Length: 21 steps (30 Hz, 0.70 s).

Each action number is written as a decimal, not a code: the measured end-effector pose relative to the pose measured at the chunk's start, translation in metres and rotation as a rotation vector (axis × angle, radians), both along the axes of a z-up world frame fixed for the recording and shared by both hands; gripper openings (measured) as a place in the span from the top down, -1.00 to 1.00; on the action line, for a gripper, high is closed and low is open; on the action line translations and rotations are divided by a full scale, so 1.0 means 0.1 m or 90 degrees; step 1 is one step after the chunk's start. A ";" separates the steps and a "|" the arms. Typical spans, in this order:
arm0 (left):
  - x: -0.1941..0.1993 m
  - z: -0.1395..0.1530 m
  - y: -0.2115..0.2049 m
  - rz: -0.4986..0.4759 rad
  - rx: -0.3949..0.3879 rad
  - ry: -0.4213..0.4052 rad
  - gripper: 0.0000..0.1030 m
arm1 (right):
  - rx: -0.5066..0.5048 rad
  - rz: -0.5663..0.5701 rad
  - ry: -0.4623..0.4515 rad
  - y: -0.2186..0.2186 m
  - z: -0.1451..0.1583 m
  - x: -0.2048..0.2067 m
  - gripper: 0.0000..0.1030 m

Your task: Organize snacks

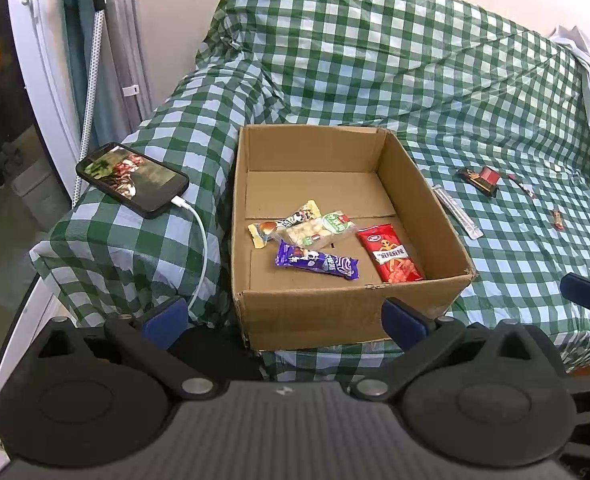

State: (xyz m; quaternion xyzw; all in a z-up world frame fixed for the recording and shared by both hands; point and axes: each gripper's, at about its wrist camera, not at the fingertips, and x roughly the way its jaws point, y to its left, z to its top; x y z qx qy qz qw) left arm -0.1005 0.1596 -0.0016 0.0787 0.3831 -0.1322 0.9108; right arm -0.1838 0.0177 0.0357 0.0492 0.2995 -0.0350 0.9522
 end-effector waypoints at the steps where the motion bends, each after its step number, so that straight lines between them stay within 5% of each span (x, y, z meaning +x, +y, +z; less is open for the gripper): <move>1: -0.01 0.00 0.00 0.000 0.000 0.000 -1.00 | 0.000 0.000 0.000 0.00 0.00 0.00 -0.99; 21: 0.04 -0.05 -0.05 -0.007 0.017 0.012 -1.00 | 0.032 -0.007 0.018 -0.09 -0.08 -0.01 -0.99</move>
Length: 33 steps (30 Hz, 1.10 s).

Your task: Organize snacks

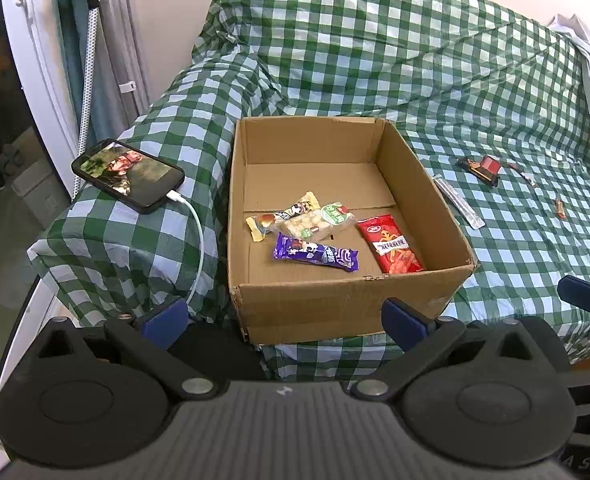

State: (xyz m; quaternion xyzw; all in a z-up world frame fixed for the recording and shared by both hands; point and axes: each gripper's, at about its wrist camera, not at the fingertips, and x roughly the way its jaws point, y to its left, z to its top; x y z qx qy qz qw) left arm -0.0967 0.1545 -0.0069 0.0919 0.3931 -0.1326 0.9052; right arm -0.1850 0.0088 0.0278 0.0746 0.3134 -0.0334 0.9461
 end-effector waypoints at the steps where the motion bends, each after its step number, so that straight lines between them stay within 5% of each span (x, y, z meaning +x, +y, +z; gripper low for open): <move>1: 0.01 -0.01 0.00 0.000 0.001 0.001 -1.00 | 0.002 -0.001 0.002 0.00 -0.01 0.01 -0.99; 21: 0.19 -0.12 -0.31 -0.021 0.052 0.020 -1.00 | 0.092 -0.037 0.030 -0.41 -0.26 0.12 -0.99; 33: 0.51 -0.12 -1.14 -0.087 0.059 0.048 -1.00 | 0.124 -0.170 0.025 -1.28 -0.47 0.10 -0.99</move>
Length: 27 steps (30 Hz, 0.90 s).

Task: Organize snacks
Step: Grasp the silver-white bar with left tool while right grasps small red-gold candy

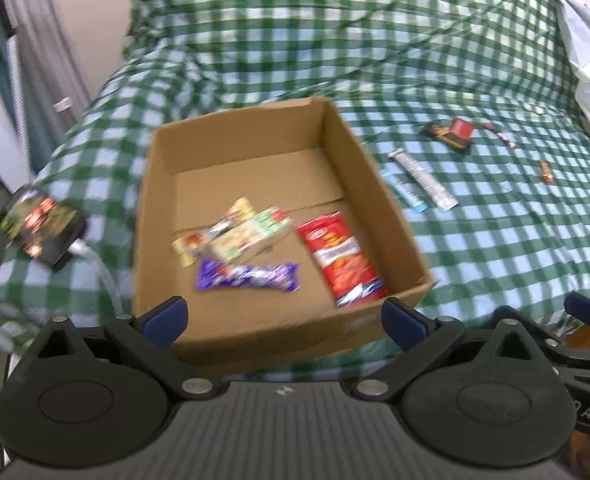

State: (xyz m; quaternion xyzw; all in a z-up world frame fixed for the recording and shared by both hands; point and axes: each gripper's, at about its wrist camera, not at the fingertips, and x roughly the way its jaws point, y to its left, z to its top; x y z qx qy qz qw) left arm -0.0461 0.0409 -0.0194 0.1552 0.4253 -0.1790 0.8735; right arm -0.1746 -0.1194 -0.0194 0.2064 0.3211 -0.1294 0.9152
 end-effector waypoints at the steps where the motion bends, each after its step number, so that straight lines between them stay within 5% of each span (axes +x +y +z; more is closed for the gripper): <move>1: 0.04 0.00 -0.10 -0.007 -0.003 0.003 -1.00 | -0.003 -0.016 0.001 -0.10 -0.03 0.00 -0.99; 13: 0.93 -0.20 -1.76 -0.071 -0.032 0.067 -1.00 | -0.066 -0.219 0.008 -1.82 -0.34 0.08 -0.99; 20: 1.70 -0.99 -2.94 -0.069 0.006 0.128 -1.00 | -0.092 -0.345 0.020 -3.13 -0.89 0.71 -0.99; 27: 2.24 -1.85 -3.59 -0.051 0.038 0.167 -1.00 | -0.089 -0.342 0.103 -4.18 -1.79 1.47 -0.99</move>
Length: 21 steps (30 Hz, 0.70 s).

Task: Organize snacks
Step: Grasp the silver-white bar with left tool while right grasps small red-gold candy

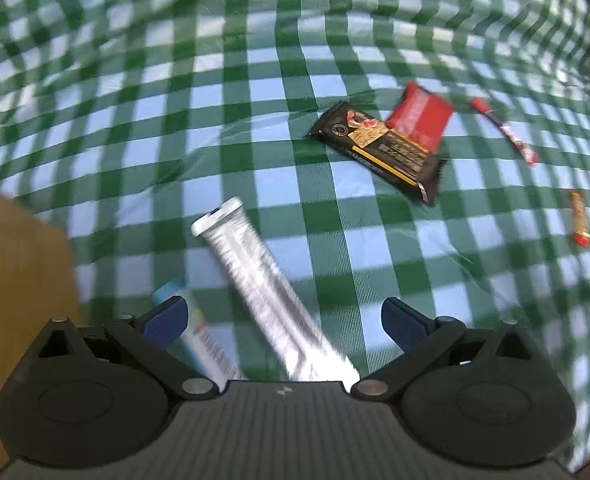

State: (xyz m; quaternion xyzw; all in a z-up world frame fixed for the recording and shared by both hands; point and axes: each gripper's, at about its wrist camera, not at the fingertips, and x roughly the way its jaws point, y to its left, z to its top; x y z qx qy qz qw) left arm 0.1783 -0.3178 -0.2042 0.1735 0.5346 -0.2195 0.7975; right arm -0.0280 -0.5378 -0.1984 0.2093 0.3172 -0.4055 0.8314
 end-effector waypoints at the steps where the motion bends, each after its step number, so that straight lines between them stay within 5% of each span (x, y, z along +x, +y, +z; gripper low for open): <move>1: 0.06 -0.10 -0.06 -0.001 0.007 0.002 -1.00 | -0.003 -0.005 0.006 -0.11 -0.12 0.08 -0.99; 6: 0.25 -0.44 -0.12 0.016 0.013 0.032 -1.00 | 0.058 -0.040 0.045 -0.46 -0.60 0.32 -0.99; 8: 0.25 -0.45 -0.10 0.015 0.005 0.025 -1.00 | -0.004 -0.023 0.035 -0.38 -0.65 0.32 -0.99; 12: 0.25 -0.43 -0.06 0.021 0.004 0.026 -0.90 | -0.008 -0.015 0.022 -0.35 -0.67 0.29 -0.93; 13: 0.24 -0.38 -0.02 0.037 -0.005 0.018 -0.54 | -0.011 -0.013 0.019 -0.34 -0.64 0.27 -0.81; 14: 0.19 -0.31 0.03 0.043 -0.015 0.007 0.10 | -0.020 -0.007 0.014 -0.31 -0.59 0.23 -0.34; 15: 0.16 -0.26 0.07 0.037 -0.025 0.012 0.38 | -0.030 0.003 0.017 -0.28 -0.56 0.23 0.23; 17: 0.18 -0.18 0.13 0.036 -0.065 0.059 0.55 | -0.026 0.019 0.028 -0.26 -0.51 0.22 0.56; 21: 0.04 0.10 0.21 0.010 -0.082 0.019 0.59 | -0.005 0.015 0.025 -0.23 -0.36 0.15 0.62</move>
